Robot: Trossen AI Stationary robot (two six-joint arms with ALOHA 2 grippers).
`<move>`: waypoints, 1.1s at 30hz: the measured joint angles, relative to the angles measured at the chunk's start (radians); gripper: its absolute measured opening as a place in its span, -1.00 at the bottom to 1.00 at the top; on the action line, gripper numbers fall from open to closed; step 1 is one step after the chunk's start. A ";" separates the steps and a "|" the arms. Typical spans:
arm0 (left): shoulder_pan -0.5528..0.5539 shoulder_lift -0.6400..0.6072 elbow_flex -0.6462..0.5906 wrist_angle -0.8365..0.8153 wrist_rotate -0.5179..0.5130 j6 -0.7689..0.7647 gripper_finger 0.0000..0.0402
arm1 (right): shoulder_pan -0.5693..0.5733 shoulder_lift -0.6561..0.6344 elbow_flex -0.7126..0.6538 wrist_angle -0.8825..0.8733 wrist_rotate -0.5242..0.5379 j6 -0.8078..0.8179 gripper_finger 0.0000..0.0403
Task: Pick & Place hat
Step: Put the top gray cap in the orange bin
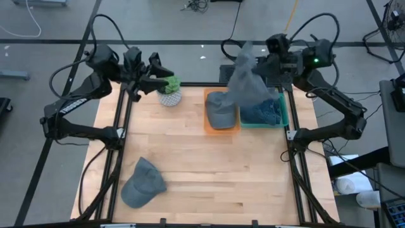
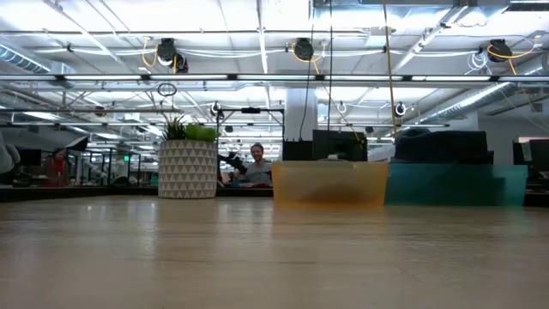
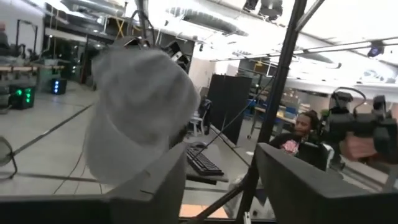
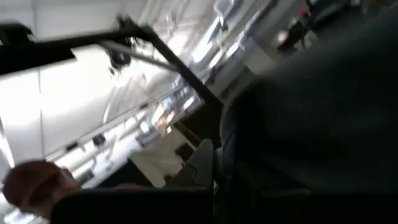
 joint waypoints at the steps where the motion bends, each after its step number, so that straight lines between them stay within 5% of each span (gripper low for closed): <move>1: 0.009 0.000 0.000 -0.001 0.004 -0.011 0.05 | -0.004 0.001 0.000 -0.010 -0.027 -0.016 -0.95; 10: 0.057 0.000 0.000 -0.002 0.052 -0.056 0.27 | -0.005 -0.003 0.004 -0.052 -0.064 -0.152 -0.95; 18: 0.072 0.000 0.000 -0.001 0.164 -0.127 0.21 | 0.004 -0.006 0.122 -0.223 -0.023 -0.478 -0.95; 26: 0.073 0.000 0.000 0.012 0.193 -0.105 0.12 | 0.013 -0.005 0.322 -0.861 0.233 -0.951 -0.95; 33: 0.113 0.000 0.000 0.055 0.189 -0.099 0.12 | 0.065 -0.005 0.407 -1.139 0.488 -1.152 -0.95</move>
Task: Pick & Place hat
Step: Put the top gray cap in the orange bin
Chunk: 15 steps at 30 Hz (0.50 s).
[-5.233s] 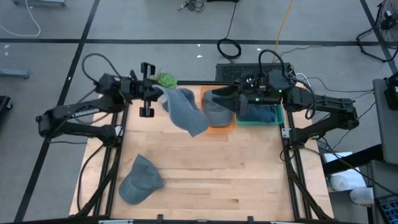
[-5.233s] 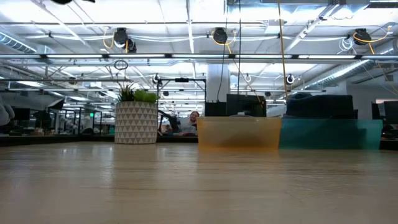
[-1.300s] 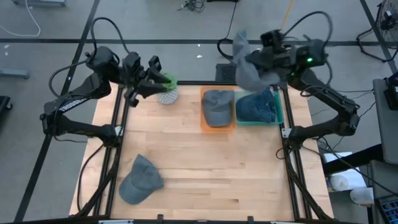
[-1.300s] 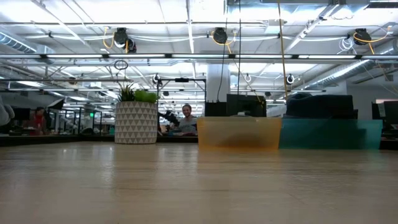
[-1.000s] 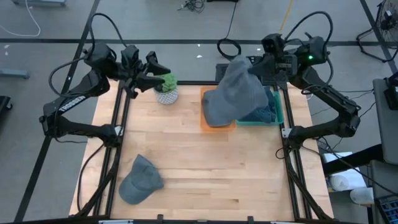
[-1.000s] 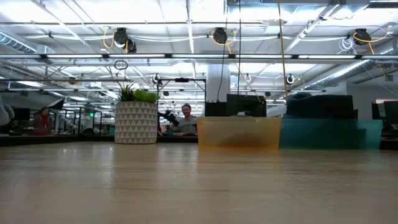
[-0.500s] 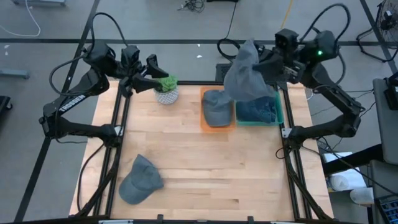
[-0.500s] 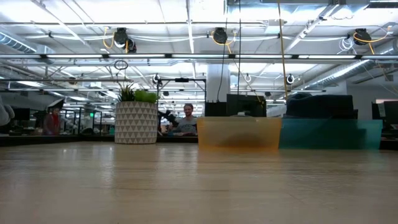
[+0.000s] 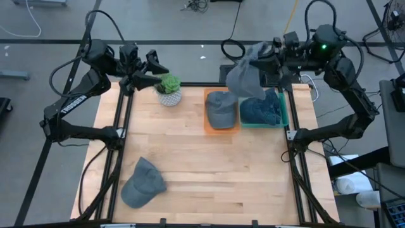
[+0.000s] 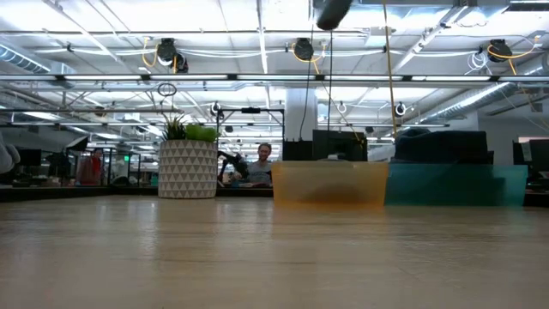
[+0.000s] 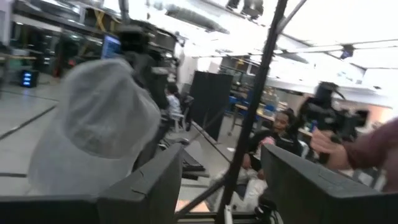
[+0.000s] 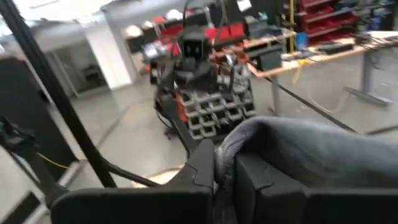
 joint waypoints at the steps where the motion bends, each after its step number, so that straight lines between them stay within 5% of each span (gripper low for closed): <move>1: 0.014 0.000 0.000 0.006 0.001 -0.017 0.14 | 0.017 0.000 0.005 -0.026 0.030 -0.019 -0.95; 10: 0.141 0.000 0.000 0.092 0.209 -0.206 0.58 | 0.185 0.057 0.006 -0.330 0.396 -0.157 -0.95; 15: 0.169 0.000 0.000 0.100 0.235 -0.211 0.75 | 0.244 0.098 0.006 -0.446 0.542 -0.181 -0.95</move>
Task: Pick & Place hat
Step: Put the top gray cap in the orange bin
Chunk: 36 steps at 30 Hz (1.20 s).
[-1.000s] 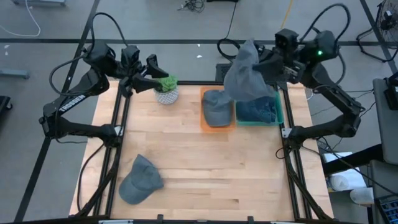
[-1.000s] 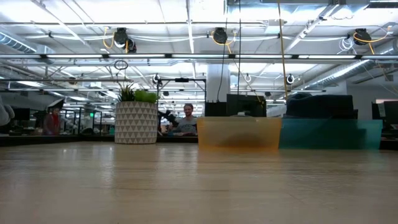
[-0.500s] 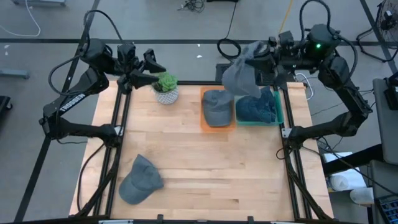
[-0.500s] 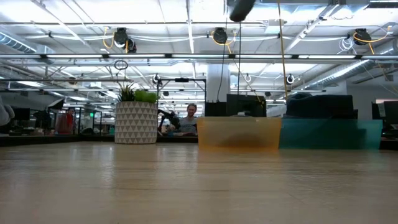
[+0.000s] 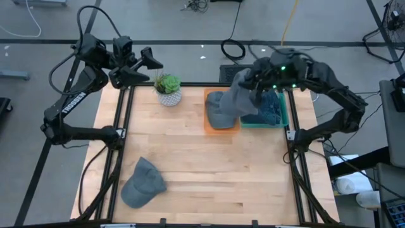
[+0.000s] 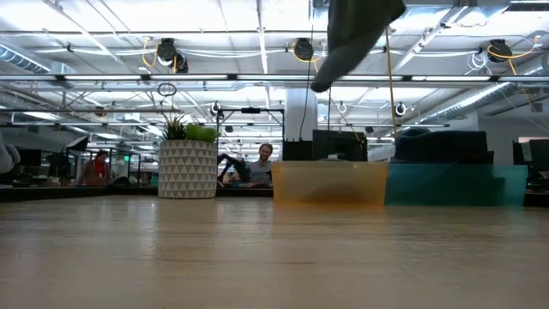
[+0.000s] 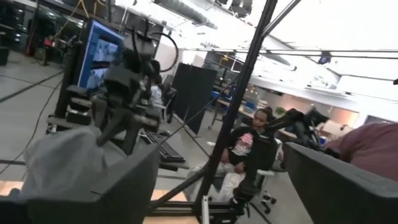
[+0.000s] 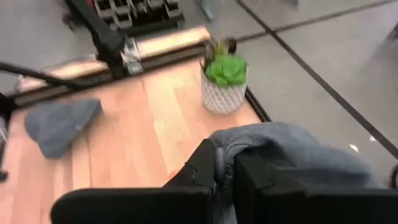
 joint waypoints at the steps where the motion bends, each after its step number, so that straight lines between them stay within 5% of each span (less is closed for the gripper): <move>1: 0.003 0.000 0.000 0.000 0.000 0.004 0.77 | 0.010 0.008 0.000 -0.014 0.016 -0.001 -0.95; 15: 0.034 0.000 0.000 0.000 -0.070 0.044 0.81 | 0.165 0.113 0.087 -0.170 0.314 -0.067 -0.95; 28: 0.034 0.000 0.000 -0.001 -0.090 0.038 0.81 | 0.323 0.194 0.131 -0.156 0.701 -0.360 -0.95; 36: 0.034 0.000 0.000 -0.001 -0.091 0.042 0.81 | 0.372 0.193 0.131 -0.126 0.815 -0.522 -0.95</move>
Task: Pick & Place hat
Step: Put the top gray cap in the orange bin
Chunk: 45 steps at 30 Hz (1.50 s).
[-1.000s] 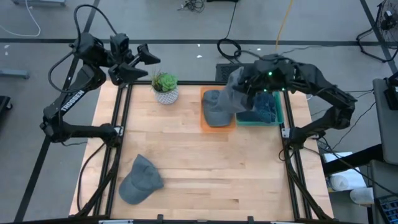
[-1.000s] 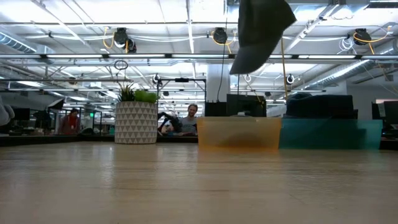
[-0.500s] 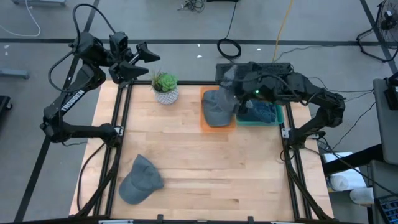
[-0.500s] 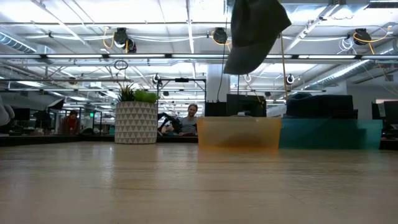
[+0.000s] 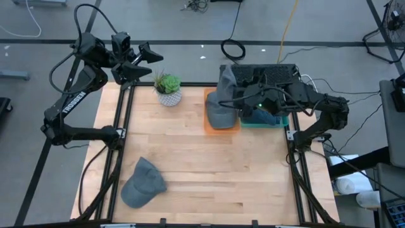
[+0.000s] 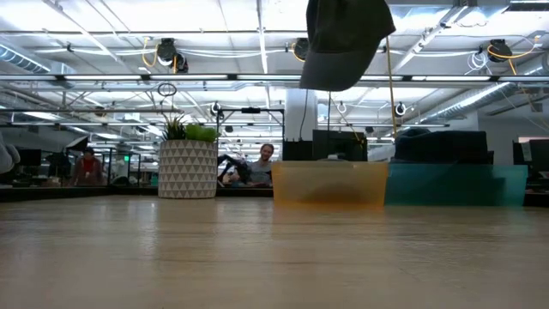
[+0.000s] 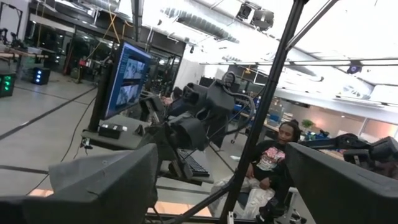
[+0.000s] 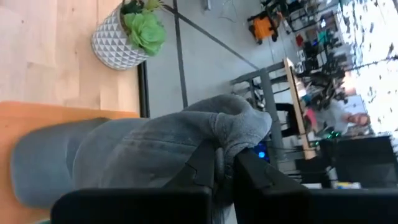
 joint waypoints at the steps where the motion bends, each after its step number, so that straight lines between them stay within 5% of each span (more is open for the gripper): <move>1: 0.000 0.000 0.000 0.000 -0.002 0.000 0.81 | 0.004 0.000 0.000 0.000 0.004 -0.016 -0.95; 21: 0.000 0.000 0.000 0.000 -0.026 -0.011 0.81 | 0.041 -0.002 -0.237 0.224 0.076 -0.501 -0.95; 32: 0.000 0.000 0.000 -0.001 -0.026 -0.019 0.81 | 0.009 -0.001 -0.315 0.238 -0.030 -0.385 -0.95; 45: 0.000 0.000 0.000 -0.001 -0.025 -0.019 0.81 | -0.044 -0.001 -0.492 0.309 -0.032 -0.308 -0.95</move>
